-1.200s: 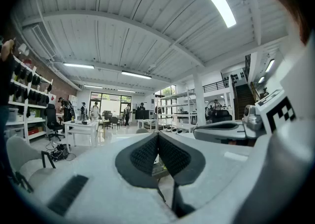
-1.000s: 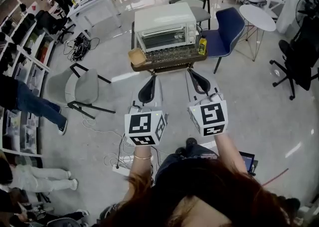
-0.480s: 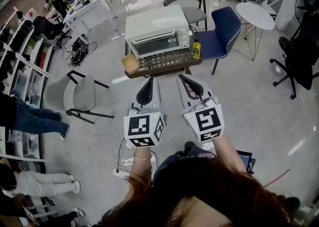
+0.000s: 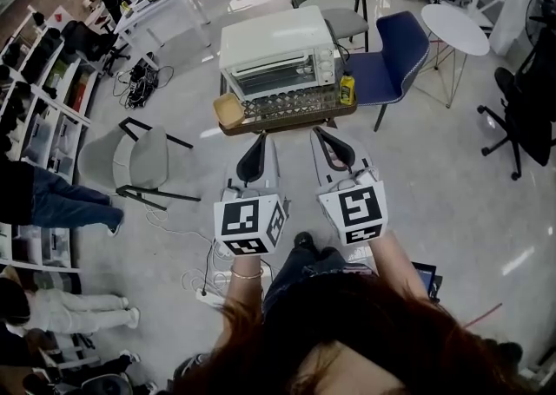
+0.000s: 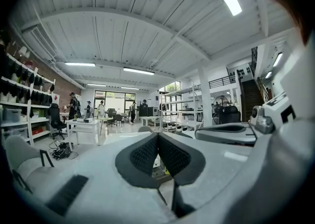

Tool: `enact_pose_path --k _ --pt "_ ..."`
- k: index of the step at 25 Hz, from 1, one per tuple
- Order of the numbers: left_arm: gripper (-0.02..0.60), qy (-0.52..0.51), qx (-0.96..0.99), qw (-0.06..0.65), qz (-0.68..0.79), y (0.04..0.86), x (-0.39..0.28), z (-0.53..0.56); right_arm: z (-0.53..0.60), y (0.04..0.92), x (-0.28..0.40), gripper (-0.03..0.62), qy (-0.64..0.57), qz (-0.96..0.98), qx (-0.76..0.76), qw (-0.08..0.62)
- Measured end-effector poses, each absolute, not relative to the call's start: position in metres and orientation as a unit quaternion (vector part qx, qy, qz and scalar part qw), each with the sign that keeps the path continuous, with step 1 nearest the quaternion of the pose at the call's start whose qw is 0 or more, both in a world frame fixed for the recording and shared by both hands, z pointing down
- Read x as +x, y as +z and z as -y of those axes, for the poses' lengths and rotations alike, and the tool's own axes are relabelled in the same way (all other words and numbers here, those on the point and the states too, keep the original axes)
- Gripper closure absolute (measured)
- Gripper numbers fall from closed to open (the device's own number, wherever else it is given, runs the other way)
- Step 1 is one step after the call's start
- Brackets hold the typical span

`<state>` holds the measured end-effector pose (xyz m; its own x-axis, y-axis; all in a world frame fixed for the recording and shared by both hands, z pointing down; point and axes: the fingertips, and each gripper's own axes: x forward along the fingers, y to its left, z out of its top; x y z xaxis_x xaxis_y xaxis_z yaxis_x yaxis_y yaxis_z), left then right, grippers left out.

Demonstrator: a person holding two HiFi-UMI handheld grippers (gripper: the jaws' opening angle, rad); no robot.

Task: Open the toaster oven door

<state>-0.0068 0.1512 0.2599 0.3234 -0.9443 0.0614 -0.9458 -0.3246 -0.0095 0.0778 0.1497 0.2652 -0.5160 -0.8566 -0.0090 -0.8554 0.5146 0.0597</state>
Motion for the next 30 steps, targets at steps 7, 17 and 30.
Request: enact_pose_path --k 7,17,30 --pt "0.569 0.032 0.813 0.013 0.581 0.262 -0.005 -0.132 -0.130 0.268 0.080 0.594 -0.021 0.869 0.494 0.008" --pt "0.569 0.034 0.822 0.035 0.568 0.277 -0.010 -0.094 -0.095 0.278 0.071 0.592 -0.029 0.865 0.501 0.023" --pt "0.569 0.035 0.834 0.036 0.550 0.285 -0.036 -0.030 -0.030 0.289 0.042 0.592 -0.020 0.857 0.514 0.039"
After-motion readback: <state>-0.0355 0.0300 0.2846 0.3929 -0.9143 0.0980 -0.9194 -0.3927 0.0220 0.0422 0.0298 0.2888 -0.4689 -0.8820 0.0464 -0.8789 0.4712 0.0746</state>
